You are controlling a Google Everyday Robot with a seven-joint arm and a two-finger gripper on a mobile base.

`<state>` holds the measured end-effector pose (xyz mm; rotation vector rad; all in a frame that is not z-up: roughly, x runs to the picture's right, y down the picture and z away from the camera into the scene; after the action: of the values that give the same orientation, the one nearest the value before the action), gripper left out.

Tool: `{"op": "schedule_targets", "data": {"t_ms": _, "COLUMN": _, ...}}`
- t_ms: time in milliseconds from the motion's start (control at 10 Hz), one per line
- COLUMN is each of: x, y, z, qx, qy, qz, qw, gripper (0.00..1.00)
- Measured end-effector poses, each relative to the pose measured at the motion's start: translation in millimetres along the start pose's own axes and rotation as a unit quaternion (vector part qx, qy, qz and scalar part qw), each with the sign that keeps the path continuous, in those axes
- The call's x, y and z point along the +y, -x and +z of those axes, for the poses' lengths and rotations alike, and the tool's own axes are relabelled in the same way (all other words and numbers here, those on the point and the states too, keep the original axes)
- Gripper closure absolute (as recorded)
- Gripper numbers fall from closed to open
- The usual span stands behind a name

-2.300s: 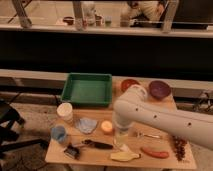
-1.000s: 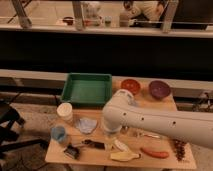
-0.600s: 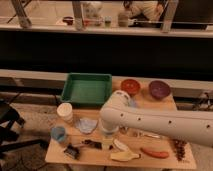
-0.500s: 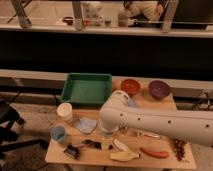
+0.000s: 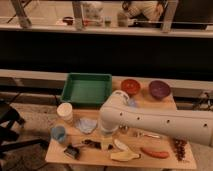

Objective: Place towel in red bowl

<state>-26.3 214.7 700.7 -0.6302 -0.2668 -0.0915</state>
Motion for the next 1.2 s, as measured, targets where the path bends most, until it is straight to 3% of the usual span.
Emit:
{"op": "schedule_targets", "data": {"t_ms": 300, "x": -8.1, "y": 27.7, "z": 8.7, "qx": -0.014, "qy": -0.003, "qz": -0.041, "qw": 0.9990, "gripper": 0.20}}
{"op": "schedule_targets", "data": {"t_ms": 1200, "x": -45.3, "y": 36.6, "z": 22.0, "qx": -0.033, "qy": -0.019, "qz": -0.078, "qw": 0.9962, "gripper": 0.20}}
